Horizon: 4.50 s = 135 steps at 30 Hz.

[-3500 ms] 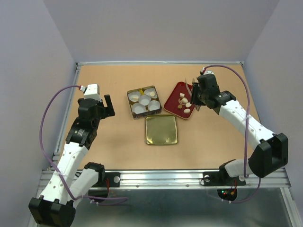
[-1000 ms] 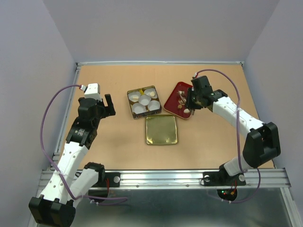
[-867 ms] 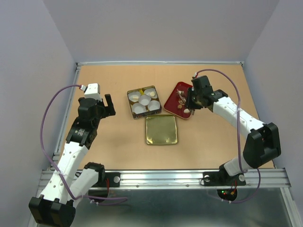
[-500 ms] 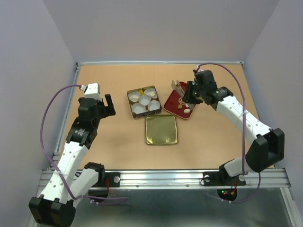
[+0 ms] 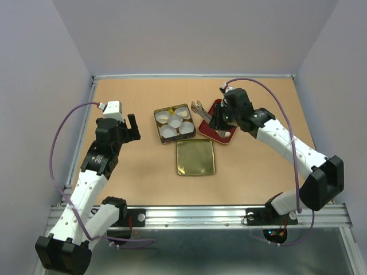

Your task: Pack the chocolate

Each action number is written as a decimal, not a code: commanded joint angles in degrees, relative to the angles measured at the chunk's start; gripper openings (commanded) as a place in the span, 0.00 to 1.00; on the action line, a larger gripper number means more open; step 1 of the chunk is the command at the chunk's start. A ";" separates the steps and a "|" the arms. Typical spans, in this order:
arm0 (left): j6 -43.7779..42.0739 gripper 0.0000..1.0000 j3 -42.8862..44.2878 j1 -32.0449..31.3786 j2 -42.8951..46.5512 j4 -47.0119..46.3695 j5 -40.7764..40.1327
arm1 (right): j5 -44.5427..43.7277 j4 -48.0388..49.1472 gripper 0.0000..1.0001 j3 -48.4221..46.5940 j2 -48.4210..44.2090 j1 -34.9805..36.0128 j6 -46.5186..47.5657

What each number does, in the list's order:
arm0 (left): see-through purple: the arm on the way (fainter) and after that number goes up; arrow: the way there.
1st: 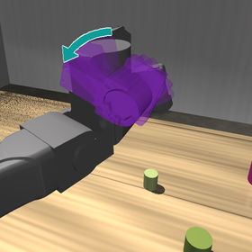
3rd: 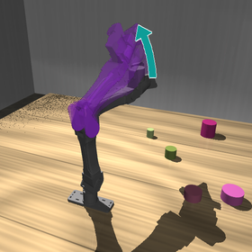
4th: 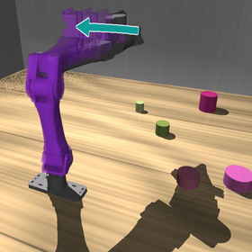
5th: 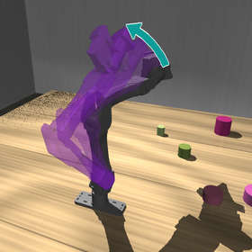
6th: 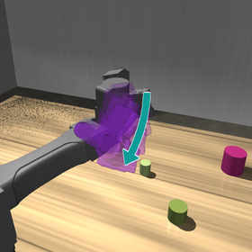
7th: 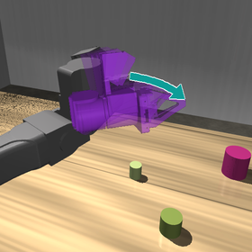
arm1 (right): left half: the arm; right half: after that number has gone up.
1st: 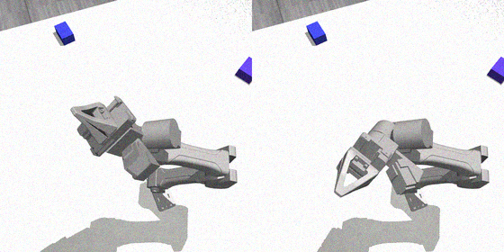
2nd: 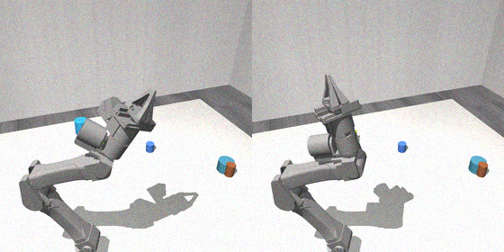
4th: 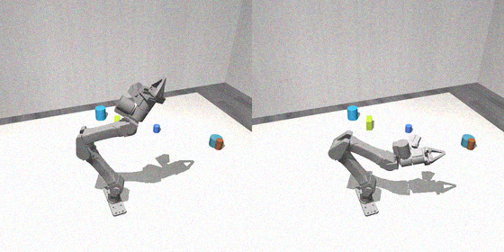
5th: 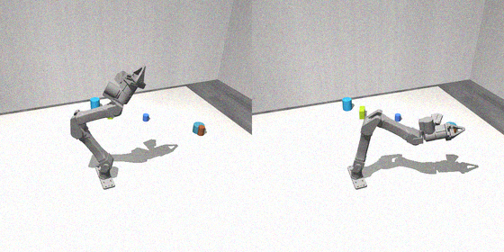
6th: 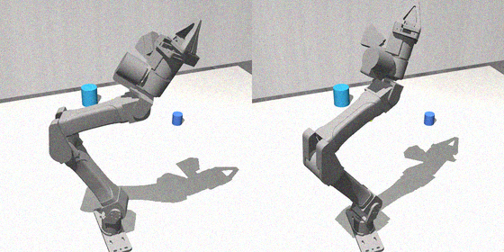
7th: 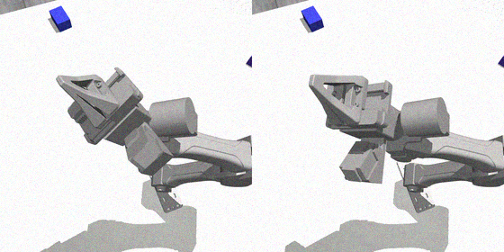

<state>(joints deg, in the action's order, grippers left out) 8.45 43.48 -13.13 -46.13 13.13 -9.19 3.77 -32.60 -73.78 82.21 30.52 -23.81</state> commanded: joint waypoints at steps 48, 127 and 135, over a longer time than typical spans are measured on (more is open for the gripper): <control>0.08 0.93 0.81 -0.06 1.66 0.15 -0.48 | -10.80 2.55 0.44 -3.66 -0.21 8.68 -2.99; -0.80 0.93 -0.51 -0.06 -5.46 -10.66 4.62 | -17.92 -10.99 0.45 6.01 -3.64 5.69 -2.20; -1.68 0.93 0.81 -0.06 -7.39 -11.10 4.71 | -18.45 -11.43 0.45 2.94 -4.26 5.25 -1.33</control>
<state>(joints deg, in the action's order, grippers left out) 7.94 43.46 -13.13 -53.25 5.30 -4.91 -13.17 -45.91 -65.93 79.50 36.34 -26.48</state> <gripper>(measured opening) 0.927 0.456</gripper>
